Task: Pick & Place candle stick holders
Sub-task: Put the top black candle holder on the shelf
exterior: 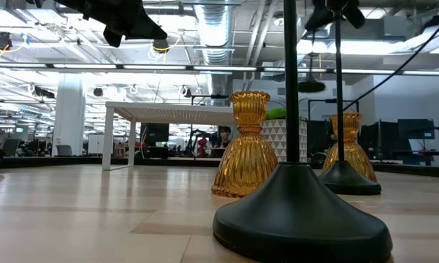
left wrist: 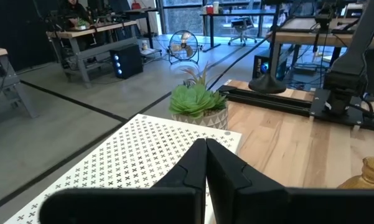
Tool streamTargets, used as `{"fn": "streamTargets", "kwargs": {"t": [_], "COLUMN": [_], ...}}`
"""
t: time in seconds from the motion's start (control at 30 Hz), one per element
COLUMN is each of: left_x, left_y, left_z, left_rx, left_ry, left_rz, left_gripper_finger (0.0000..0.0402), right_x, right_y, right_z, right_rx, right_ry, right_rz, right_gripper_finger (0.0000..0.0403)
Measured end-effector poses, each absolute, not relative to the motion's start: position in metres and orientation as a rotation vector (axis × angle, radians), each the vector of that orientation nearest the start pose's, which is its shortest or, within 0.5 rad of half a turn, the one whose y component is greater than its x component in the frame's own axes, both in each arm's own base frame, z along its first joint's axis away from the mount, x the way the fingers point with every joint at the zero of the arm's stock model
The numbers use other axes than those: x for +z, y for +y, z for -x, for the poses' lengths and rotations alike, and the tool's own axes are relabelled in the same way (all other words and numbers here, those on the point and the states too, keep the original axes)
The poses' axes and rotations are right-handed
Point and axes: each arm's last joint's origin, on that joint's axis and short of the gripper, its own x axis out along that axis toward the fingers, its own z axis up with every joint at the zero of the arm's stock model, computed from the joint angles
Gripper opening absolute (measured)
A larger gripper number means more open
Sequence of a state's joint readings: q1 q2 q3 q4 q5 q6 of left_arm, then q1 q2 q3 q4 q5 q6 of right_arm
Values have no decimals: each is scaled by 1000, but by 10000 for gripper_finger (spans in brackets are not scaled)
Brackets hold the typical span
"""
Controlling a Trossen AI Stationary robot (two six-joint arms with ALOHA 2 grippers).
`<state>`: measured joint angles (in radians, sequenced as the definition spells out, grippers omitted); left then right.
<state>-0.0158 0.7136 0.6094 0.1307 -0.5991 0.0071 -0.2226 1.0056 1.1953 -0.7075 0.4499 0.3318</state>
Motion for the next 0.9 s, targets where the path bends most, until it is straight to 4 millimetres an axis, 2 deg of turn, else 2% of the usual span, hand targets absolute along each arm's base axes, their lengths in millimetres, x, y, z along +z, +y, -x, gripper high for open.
{"fn": "streamTargets", "kwargs": {"t": [0.2,0.4,0.6,0.73,0.9], "left_x": [313,313,311,311,311], "left_y": [14,14,11,10,9], "left_z": [-162,-162,-167,-176,-192], "left_rx": [584,580,462,441,422], "left_ry": [-28,-49,-51,-73,-128], "left_rz": [16,88,149,155,153], "left_gripper_finger": [8,8,10,28,74], "right_x": [396,396,396,397,396], "right_y": [-62,-79,-90,-91,-88], "right_z": [-213,-249,-277,-293,-311], "right_rx": [-625,-494,-372,-273,-176], "right_ry": [404,413,438,447,457], "right_rz": [-196,-169,-152,-146,-136], "right_gripper_finger": [1,0,0,0,0]}}
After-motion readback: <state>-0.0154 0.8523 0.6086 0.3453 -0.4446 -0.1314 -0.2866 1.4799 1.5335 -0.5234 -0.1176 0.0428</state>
